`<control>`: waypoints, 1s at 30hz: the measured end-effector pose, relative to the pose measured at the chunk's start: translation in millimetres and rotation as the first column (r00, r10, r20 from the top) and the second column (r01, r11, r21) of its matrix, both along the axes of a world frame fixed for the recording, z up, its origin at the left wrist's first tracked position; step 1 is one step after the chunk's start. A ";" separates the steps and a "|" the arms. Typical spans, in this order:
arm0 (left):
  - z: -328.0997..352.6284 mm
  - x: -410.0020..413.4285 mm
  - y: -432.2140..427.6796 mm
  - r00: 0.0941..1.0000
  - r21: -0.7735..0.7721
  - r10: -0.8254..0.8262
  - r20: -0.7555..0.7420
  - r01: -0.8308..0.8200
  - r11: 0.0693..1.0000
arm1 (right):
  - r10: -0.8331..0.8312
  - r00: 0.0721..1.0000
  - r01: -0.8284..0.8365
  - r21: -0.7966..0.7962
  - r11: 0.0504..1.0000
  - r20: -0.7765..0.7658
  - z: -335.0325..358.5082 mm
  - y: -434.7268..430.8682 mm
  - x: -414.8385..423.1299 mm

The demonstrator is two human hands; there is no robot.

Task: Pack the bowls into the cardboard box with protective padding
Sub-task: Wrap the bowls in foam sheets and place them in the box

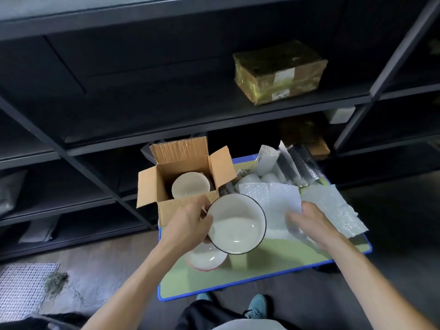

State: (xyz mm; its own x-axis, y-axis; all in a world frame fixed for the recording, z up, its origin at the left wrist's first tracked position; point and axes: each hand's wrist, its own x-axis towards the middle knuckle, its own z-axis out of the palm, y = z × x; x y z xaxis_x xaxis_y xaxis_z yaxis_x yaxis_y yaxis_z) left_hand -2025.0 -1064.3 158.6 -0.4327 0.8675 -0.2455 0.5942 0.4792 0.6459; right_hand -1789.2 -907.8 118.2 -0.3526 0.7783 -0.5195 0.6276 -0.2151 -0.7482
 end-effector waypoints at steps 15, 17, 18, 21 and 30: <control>22.8 34.9 54.5 0.984 0.047 -0.003 0.179 -0.006 0.999 | 0.051 0.943 -0.095 -0.118 0.988 -0.328 -10.9 1.6 5.0; 20.1 35.8 55.3 0.977 0.046 0.011 0.211 -0.022 0.999 | 0.030 0.927 -0.087 -0.135 0.987 -0.375 -10.8 1.8 4.2; 19.3 35.9 55.9 0.971 0.043 0.023 0.238 -0.034 0.998 | 0.030 0.921 -0.091 -0.138 0.986 -0.388 -9.9 1.2 4.3; 18.9 36.3 59.5 0.951 0.027 0.068 0.301 -0.080 0.996 | 0.053 0.909 -0.111 -0.117 0.987 -0.414 -11.0 -0.1 3.6; 22.3 32.5 64.5 0.943 0.036 0.083 0.322 -0.100 0.994 | -0.070 0.739 -0.238 -0.357 0.903 -0.670 -13.9 8.7 9.3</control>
